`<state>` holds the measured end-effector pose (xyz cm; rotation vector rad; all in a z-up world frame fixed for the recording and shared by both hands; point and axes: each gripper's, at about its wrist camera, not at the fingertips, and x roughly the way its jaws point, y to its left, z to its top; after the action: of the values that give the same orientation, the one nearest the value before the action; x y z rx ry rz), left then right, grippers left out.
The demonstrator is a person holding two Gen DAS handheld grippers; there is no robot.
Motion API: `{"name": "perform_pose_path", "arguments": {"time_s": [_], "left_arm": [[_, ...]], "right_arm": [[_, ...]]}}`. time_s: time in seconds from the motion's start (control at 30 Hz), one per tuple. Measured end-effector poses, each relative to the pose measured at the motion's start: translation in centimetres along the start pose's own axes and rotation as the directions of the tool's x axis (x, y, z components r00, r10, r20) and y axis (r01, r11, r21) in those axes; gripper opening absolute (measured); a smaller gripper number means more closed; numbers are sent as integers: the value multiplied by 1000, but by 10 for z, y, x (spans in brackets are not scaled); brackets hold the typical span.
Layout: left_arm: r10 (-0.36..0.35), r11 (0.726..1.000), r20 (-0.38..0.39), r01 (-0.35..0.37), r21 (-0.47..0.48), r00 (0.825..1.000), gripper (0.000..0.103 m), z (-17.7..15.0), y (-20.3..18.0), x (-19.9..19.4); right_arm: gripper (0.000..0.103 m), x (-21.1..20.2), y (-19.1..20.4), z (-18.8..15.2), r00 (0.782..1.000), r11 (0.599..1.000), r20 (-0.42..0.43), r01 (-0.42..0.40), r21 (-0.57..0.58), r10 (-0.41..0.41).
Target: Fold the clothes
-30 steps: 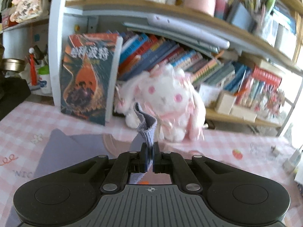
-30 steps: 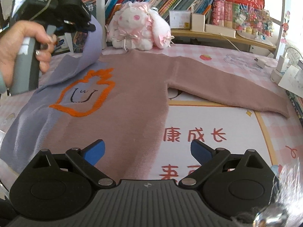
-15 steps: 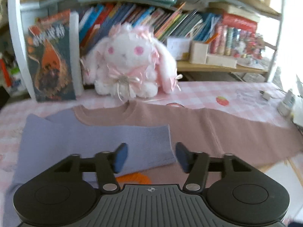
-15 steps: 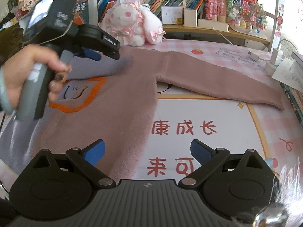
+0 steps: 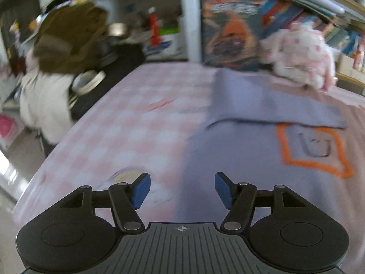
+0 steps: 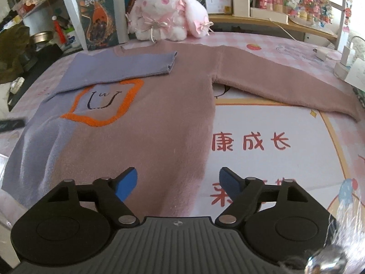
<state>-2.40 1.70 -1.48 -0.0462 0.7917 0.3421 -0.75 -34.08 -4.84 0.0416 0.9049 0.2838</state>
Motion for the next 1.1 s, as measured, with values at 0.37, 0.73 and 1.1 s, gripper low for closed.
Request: {"name": "perform_pose_path", "arguments": {"time_s": [0.37, 0.73, 1.1], "left_arm": [[-193, 981, -83, 190, -42, 978, 61, -5, 21, 20], [-256, 965, -110, 246, -95, 960, 6, -2, 26, 28], [-181, 979, -74, 173, -111, 981, 3, 7, 65, 37]], "right_arm": [[60, -9, 23, -23, 990, 986, -40, 139, 86, -136], [16, -11, 39, -29, 988, 981, -27, 157, 113, -155], [12, 7, 77, -19, 994, 994, -25, 109, 6, -109]]}}
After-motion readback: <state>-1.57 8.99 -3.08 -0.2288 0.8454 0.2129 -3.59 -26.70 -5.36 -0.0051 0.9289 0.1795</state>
